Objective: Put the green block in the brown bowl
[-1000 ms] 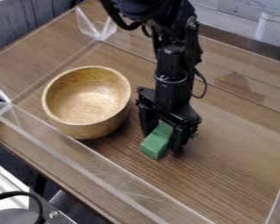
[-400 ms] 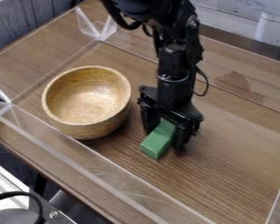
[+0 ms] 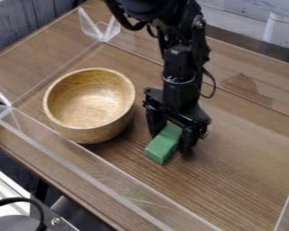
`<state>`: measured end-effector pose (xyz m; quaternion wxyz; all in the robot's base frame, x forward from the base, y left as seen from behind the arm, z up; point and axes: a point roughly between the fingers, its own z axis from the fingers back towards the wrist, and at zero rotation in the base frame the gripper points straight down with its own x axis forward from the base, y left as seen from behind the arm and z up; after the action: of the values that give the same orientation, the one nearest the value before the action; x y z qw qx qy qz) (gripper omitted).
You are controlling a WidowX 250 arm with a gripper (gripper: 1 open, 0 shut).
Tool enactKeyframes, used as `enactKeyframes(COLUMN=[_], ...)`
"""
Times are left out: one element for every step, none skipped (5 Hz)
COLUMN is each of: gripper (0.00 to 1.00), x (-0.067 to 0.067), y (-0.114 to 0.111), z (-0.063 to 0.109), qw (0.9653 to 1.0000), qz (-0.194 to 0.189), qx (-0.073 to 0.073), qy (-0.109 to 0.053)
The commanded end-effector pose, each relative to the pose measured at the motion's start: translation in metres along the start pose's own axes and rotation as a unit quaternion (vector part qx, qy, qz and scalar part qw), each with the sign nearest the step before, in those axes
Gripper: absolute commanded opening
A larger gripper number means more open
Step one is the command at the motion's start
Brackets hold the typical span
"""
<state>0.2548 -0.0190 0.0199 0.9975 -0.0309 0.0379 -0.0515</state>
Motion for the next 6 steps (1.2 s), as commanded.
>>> enactKeyframes(gripper=[1.0,1.0,1.0,0.0,0.0,0.0], x=[0.005,0.005,0.004,0.005,0.004,0.003], y=[-0.001,-0.001,-0.001,-0.001,-0.001,-0.001], z=[0.002,0.001,0.001,0.001,0.005,0.013], qw=[0.9999,0.9999,0.9999,0.9999,0.9999,0.9998], qz=[-0.009,-0.008,-0.007,-0.006,-0.006,-0.007], qx=[-0.001,-0.003,-0.005,-0.006,-0.008,-0.011], qy=[-0.012,-0.013,-0.013,-0.013,-0.012,-0.013])
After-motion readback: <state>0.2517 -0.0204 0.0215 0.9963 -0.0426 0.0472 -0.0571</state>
